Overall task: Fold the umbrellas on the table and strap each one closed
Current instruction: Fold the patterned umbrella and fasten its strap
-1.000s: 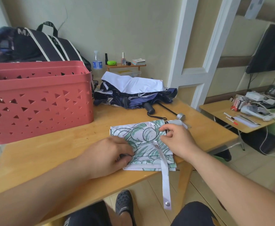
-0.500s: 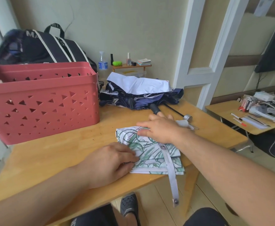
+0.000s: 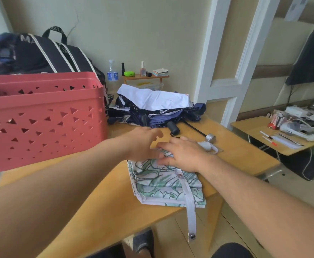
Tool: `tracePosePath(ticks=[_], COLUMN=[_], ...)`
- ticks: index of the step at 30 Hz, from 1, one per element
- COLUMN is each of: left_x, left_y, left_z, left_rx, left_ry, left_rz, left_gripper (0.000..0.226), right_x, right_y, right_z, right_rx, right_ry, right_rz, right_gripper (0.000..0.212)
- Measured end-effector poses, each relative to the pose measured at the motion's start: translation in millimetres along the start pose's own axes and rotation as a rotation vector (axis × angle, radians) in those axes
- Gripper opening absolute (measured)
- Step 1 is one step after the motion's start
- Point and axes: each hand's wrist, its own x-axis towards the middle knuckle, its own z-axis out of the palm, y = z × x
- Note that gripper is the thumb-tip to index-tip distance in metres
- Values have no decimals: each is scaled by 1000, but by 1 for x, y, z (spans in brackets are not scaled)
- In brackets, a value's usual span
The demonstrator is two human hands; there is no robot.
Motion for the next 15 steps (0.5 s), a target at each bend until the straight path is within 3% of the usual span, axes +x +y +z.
tracePosePath(ticks=[2, 4, 9, 15], left_x=[11, 10, 8, 7], left_y=[-6, -17, -27, -14], left_z=[11, 21, 30, 26], left_rx=[17, -16, -45, 4], left_ry=[-195, -282, -260, -247], left_rz=[-145, -215, -214, -253], left_gripper=[77, 80, 78, 77], right_x=[0, 0, -1, -12], right_y=[3, 7, 29, 55], right_z=[1, 0, -7, -1], right_rx=[-2, 16, 11, 114], right_ry=[-1, -25, -109, -58], right_rz=[-16, -36, -33, 79], right_gripper=[75, 76, 70, 90])
